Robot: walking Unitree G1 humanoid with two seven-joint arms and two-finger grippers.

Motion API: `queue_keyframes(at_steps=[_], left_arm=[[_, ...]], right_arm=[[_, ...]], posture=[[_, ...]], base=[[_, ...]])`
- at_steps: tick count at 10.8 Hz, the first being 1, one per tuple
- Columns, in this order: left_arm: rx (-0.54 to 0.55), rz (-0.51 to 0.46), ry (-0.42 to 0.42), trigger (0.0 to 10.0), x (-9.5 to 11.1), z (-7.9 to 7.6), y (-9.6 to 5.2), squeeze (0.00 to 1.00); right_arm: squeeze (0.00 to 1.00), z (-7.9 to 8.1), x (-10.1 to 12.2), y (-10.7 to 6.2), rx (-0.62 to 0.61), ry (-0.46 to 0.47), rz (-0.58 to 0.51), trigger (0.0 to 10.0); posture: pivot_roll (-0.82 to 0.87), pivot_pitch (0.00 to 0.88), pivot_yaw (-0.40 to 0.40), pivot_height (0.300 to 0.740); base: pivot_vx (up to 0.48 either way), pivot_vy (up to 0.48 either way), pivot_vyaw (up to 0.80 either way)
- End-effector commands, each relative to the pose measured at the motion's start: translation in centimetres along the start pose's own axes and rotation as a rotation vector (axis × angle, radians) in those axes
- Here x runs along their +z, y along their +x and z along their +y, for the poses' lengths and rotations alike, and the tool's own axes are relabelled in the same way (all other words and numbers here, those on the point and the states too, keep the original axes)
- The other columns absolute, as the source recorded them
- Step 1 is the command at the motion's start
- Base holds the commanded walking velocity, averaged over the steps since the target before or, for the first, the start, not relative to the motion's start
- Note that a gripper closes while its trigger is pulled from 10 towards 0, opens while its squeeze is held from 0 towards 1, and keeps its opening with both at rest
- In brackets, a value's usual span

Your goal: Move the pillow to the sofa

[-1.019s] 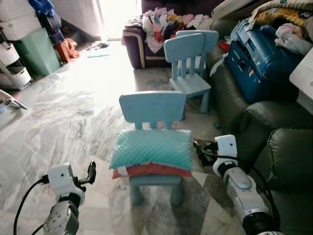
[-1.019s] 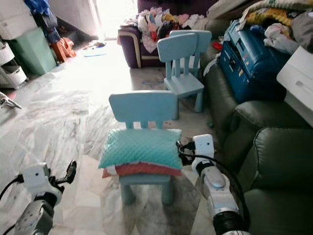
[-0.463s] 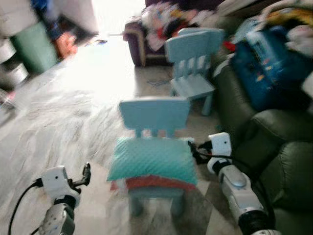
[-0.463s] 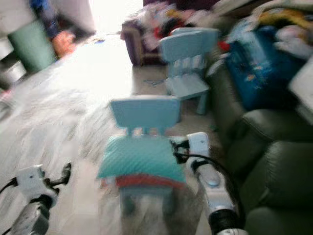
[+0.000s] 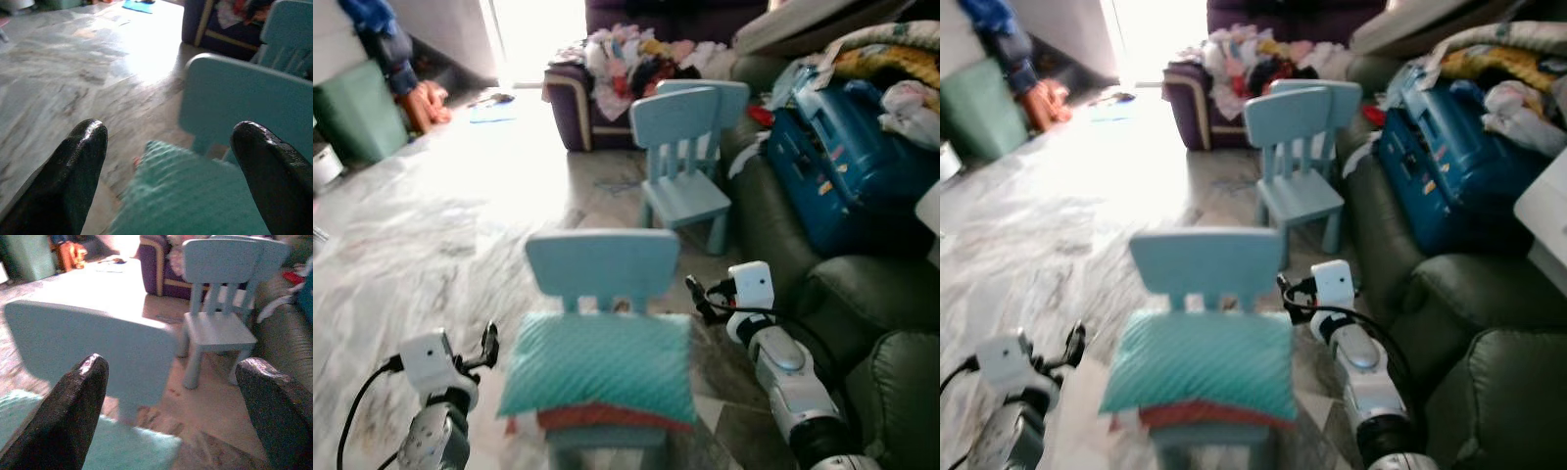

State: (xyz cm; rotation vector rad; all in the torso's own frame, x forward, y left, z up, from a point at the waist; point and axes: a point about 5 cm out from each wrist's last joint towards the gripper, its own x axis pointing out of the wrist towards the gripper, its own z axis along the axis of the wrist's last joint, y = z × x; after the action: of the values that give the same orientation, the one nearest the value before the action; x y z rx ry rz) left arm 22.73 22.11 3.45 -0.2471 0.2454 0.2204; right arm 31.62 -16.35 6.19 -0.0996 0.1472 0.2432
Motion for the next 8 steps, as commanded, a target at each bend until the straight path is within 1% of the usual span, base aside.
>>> queue_keyframes(at_steps=[1,2,3,4,5,6,7,8], left_arm=[[0.026,0.042,-0.017,10.0,-0.6,0.1,-0.1,0.0],[0.07,0.073,-0.033,10.0,-0.9,0.4,0.0,0.0],[0.147,0.112,0.034,10.0,-1.1,0.8,0.2,0.0],[0.1,0.079,0.074,10.0,-0.8,0.6,0.2,0.0],[0.078,0.051,0.109,10.0,-0.5,0.6,0.0,0.0],[0.075,0.063,0.076,10.0,-0.7,0.9,-0.3,0.0],[0.072,0.061,0.104,10.0,-0.7,1.0,-0.4,0.0],[0.049,0.048,0.099,10.0,-0.6,0.9,-0.6,0.0]], right_arm=[[0.0,-0.7,-0.2,-0.3,-0.021,-0.007,0.006,10.0],[0.0,-0.7,-0.2,-0.3,-0.019,-0.005,0.008,10.0],[0.0,-0.6,-0.2,-0.1,-0.012,0.003,0.012,10.0],[0.0,-0.4,-0.1,0.1,-0.001,0.017,0.021,10.0],[0.0,-0.2,0.0,0.5,0.011,0.041,0.037,10.0],[0.0,0.0,0.3,0.9,0.016,0.067,0.043,10.0],[0.0,0.0,0.6,0.9,0.019,0.073,0.032,10.0],[0.0,0.1,0.7,1.0,0.023,0.087,0.028,10.0]], posture=[[-0.12,0.0,0.04,0.74],[-0.12,0.0,0.04,0.74],[-0.12,0.0,0.042,0.74],[-0.11,0.0,0.04,0.74],[-0.11,0.0,0.039,0.74],[-0.1,0.0,0.036,0.74],[-0.1,0.0,0.035,0.74],[-0.1,0.0,0.034,0.74]], base=[[0.0,0.0,0.0],[0.0,0.0,0.0],[0.0,0.0,0.0],[0.0,0.0,0.0],[0.0,0.0,0.0],[0.0,0.0,0.0],[0.0,0.0,0.0],[0.0,0.0,0.0]])
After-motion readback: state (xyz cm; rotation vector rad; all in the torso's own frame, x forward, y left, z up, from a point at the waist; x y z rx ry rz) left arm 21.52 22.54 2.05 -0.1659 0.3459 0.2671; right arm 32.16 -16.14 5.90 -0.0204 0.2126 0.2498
